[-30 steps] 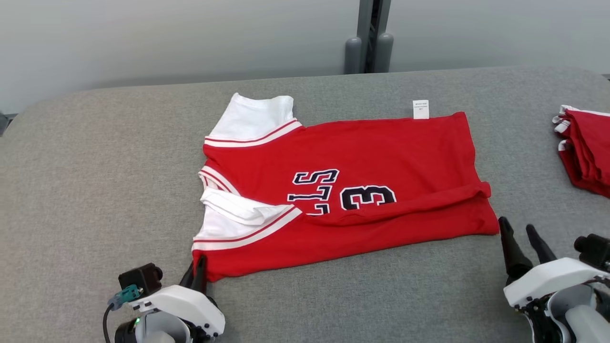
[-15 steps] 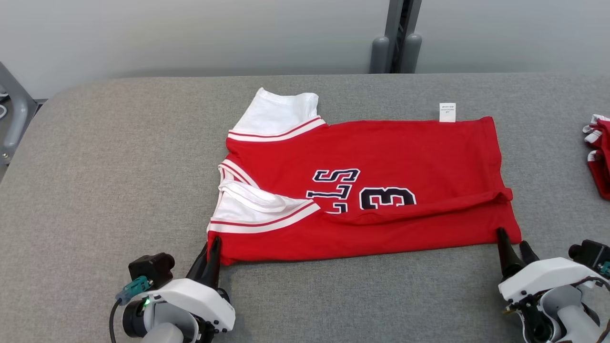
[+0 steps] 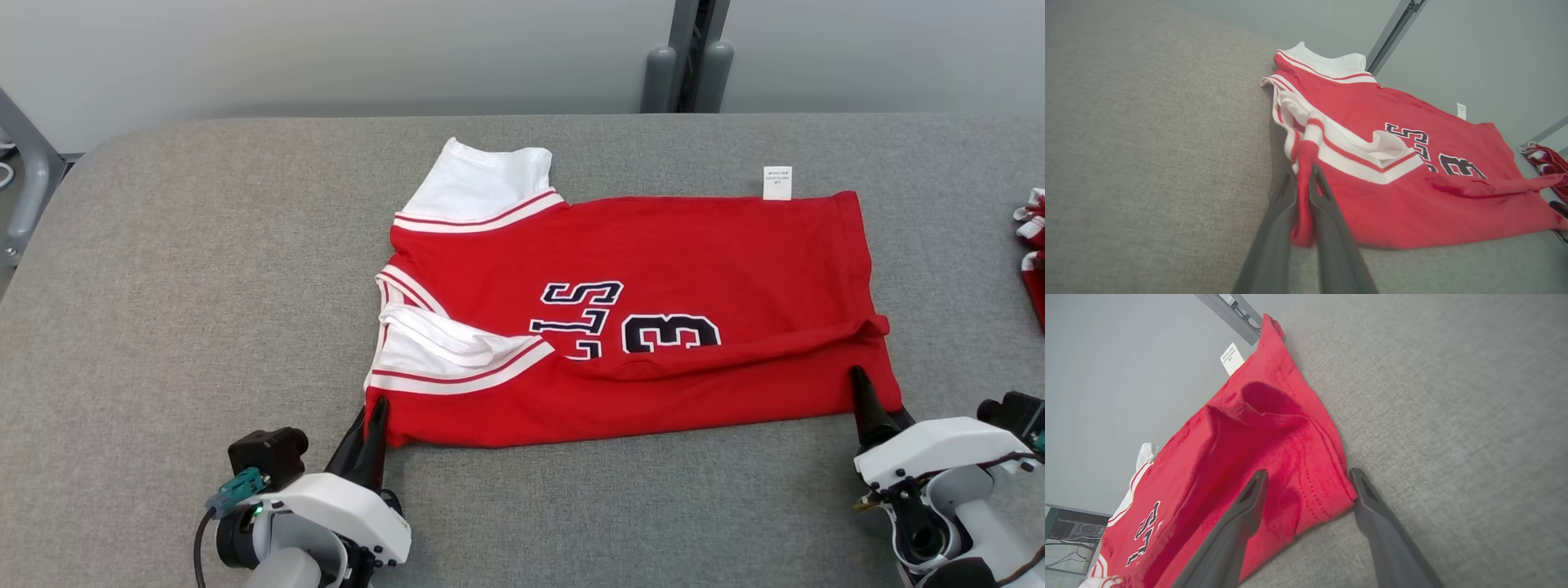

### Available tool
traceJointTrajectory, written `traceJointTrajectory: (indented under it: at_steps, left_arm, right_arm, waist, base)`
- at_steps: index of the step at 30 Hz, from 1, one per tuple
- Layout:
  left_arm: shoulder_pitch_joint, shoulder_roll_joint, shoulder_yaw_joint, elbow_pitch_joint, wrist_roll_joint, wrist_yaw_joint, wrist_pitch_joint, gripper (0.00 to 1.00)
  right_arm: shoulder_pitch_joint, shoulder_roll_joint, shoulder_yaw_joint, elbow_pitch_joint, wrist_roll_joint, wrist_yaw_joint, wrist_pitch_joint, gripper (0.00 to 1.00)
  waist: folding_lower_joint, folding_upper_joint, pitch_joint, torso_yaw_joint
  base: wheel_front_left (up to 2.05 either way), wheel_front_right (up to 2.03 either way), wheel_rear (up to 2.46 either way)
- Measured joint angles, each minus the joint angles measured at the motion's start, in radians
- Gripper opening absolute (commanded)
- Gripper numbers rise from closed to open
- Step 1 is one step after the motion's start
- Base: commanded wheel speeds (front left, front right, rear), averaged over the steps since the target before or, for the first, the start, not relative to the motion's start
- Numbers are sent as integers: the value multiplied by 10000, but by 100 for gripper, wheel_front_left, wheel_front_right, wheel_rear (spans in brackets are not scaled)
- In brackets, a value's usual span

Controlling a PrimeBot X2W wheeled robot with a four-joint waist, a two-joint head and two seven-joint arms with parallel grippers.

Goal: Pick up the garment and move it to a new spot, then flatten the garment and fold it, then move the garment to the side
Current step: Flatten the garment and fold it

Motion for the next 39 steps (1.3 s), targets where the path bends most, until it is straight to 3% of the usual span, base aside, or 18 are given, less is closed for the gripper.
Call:
traceJointTrajectory:
  at_steps: [1,3,4,5,6,24,31,39]
  left_arm:
    - [-1,2,-2,-21,0,8,0,0]
    - [-2,6,-17,-44,0,12,0,0]
    - [-2,4,-29,-54,0,36,0,0]
    - [-3,4,-36,-61,0,36,0,0]
    - [-3,2,-46,-71,0,36,0,0]
    - [618,345,-192,-163,-33,96,52,0]
    - [1780,917,-608,-740,-6,71,729,0]
    - [3384,1893,-523,-2449,-276,274,1289,0]
  right_arm:
    - [-26,0,73,-29,81,0,56,98]
    - [-46,6,209,-104,245,0,205,44]
    - [-45,0,293,-161,349,0,290,29]
    - [-43,-10,364,-215,437,0,353,4]
    - [-36,-17,428,-255,510,0,366,0]
    - [853,-541,1076,-414,1386,0,21,0]
    - [1874,-757,1473,-1112,1597,0,-38,0]
    - [2470,-1043,2004,-2004,1438,0,646,0]
  waist:
    - [0,0,4,-1]
    - [0,0,9,0]
    - [0,0,8,1]
    - [0,0,4,3]
    - [0,0,-4,4]
    - [0,0,-785,-169]
    - [0,0,-1271,-487]
    - [0,0,-1272,-1009]
  base:
    - [0,0,0]
    - [0,0,0]
    - [0,0,0]
    - [0,0,0]
    - [0,0,0]
    - [0,0,0]
    - [0,0,0]
    - [0,0,0]
